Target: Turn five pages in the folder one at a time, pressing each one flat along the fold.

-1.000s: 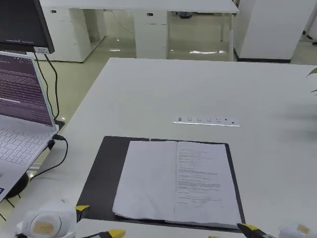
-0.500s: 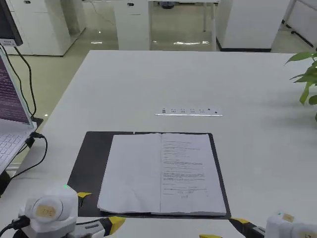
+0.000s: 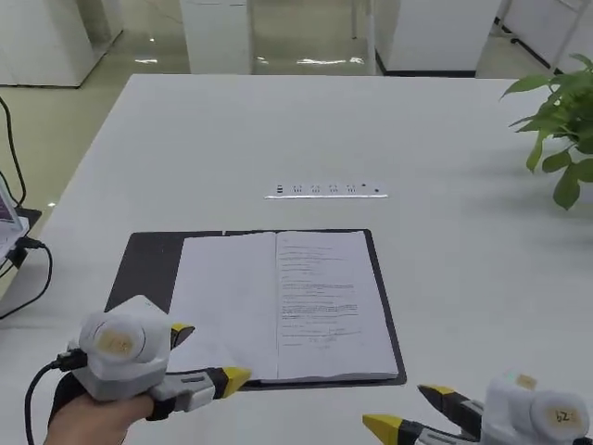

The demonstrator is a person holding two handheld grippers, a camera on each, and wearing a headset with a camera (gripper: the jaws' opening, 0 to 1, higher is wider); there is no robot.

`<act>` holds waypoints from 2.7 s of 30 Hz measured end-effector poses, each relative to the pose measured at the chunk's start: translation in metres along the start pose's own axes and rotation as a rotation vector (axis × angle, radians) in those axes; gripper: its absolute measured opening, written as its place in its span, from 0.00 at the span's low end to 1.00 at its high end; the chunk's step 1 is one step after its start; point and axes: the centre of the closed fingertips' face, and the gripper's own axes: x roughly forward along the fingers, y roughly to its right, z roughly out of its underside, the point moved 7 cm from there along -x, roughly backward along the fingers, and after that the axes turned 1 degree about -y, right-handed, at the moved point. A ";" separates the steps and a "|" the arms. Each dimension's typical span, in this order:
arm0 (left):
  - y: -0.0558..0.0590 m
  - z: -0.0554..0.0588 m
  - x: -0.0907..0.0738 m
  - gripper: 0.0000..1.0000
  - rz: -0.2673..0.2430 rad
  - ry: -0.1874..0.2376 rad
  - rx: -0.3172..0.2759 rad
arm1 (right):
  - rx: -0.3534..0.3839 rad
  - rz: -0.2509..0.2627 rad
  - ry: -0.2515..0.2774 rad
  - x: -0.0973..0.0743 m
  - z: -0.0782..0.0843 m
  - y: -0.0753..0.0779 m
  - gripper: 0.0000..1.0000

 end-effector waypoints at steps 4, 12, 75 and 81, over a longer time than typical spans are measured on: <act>0.007 -0.008 0.011 0.64 0.025 0.000 0.020 | 0.001 0.007 -0.004 -0.001 0.000 0.001 0.70; 0.019 -0.013 0.034 0.63 0.077 -0.023 0.061 | 0.005 0.014 -0.001 -0.005 0.001 0.004 0.70; 0.086 -0.019 0.206 0.45 0.083 -0.029 0.158 | 0.153 0.007 0.078 0.035 -0.038 0.054 0.60; 0.086 -0.018 0.203 0.46 0.086 -0.033 0.172 | 0.246 0.007 0.132 0.070 -0.055 0.074 0.56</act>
